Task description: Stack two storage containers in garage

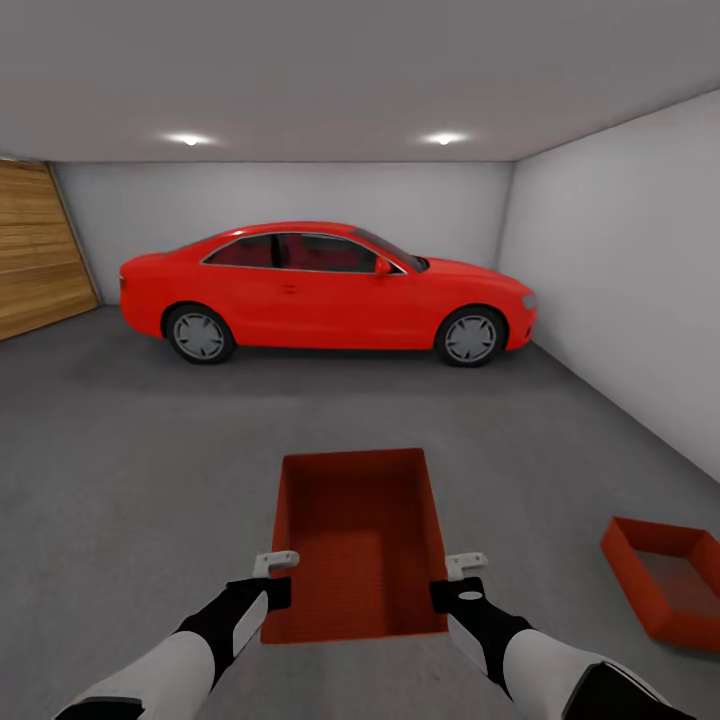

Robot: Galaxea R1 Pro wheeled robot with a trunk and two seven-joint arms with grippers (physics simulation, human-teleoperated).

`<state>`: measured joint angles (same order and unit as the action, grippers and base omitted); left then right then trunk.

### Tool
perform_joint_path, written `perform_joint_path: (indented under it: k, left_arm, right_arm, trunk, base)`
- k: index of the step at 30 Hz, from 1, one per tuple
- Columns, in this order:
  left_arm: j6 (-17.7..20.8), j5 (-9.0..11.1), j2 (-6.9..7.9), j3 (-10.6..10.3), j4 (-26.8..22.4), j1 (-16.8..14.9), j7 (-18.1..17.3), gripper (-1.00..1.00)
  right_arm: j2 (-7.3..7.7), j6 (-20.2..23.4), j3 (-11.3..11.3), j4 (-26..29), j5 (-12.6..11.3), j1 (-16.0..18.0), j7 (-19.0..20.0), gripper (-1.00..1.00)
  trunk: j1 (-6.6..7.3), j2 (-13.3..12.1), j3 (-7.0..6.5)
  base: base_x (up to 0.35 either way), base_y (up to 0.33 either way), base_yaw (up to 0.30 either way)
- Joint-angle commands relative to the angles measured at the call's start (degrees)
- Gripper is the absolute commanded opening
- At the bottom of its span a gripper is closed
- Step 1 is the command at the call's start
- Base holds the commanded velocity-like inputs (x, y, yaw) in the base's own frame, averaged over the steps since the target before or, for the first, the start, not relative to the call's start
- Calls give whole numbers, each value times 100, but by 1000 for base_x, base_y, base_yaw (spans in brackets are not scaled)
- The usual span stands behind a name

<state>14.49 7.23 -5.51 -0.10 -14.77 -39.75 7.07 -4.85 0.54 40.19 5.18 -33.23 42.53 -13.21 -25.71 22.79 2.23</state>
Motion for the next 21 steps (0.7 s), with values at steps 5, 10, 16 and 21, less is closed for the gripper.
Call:
perform_joint_path:
  k: [5, 10, 16, 21]
  left_arm:
    - [-34, 121, 6, -43, -35, -6, 39, -100]
    - [-34, 121, 6, -43, -35, -6, 36, -100]
    - [-34, 121, 6, -43, -35, -6, 39, -100]
    - [-32, 121, 6, -43, -35, -6, 39, -100]
  right_arm:
    - [20, 26, -73, -87, -149, 1, -92, -100]
    - [19, 26, -73, -87, -149, 1, -94, -100]
    - [19, 25, -73, -87, -149, 1, -94, -100]
    - [19, 25, -73, -87, -149, 1, -94, -100]
  trunk:
    - [-7, 13, 14]
    - [-7, 13, 27]
    - [-7, 13, 46]
    - [-7, 13, 61]
  base:
    - [323, 0, -38]
    - [323, 0, -221]
    - [323, 0, -255]
    - [323, 0, -260]
